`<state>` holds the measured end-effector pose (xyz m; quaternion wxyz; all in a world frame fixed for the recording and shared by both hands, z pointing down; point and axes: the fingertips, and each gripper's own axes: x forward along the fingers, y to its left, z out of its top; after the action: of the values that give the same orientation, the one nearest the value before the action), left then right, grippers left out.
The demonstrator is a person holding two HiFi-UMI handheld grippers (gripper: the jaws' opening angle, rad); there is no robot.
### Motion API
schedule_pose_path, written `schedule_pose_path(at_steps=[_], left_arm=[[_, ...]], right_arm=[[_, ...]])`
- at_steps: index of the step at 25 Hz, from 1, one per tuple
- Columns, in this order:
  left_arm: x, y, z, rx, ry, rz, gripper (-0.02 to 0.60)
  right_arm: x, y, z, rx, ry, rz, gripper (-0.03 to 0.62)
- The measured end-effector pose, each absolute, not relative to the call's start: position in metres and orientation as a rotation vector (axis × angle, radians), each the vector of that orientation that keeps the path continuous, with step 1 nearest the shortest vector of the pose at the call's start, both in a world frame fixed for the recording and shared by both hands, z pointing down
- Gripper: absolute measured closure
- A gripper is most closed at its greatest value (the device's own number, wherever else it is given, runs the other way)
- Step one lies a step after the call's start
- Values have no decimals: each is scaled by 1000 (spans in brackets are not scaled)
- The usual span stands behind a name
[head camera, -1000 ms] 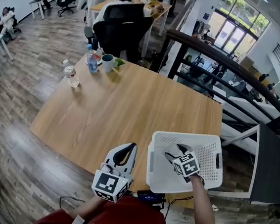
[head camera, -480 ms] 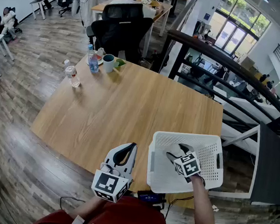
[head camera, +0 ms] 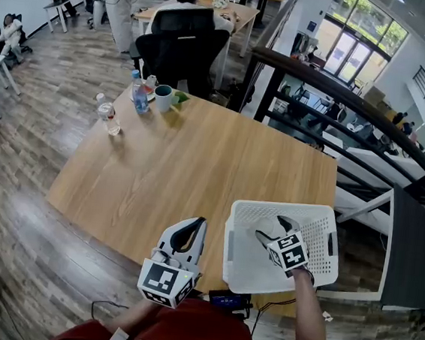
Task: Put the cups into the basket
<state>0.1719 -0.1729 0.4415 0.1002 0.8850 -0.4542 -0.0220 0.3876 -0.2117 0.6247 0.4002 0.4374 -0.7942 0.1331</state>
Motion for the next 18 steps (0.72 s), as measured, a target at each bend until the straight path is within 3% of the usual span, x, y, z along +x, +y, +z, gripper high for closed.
schedule_pose_path(at_steps=[18], left_arm=[[177, -169, 439, 2630, -1317, -66, 575]], right_arm=[[398, -207, 582, 1203, -2052, 271, 266]])
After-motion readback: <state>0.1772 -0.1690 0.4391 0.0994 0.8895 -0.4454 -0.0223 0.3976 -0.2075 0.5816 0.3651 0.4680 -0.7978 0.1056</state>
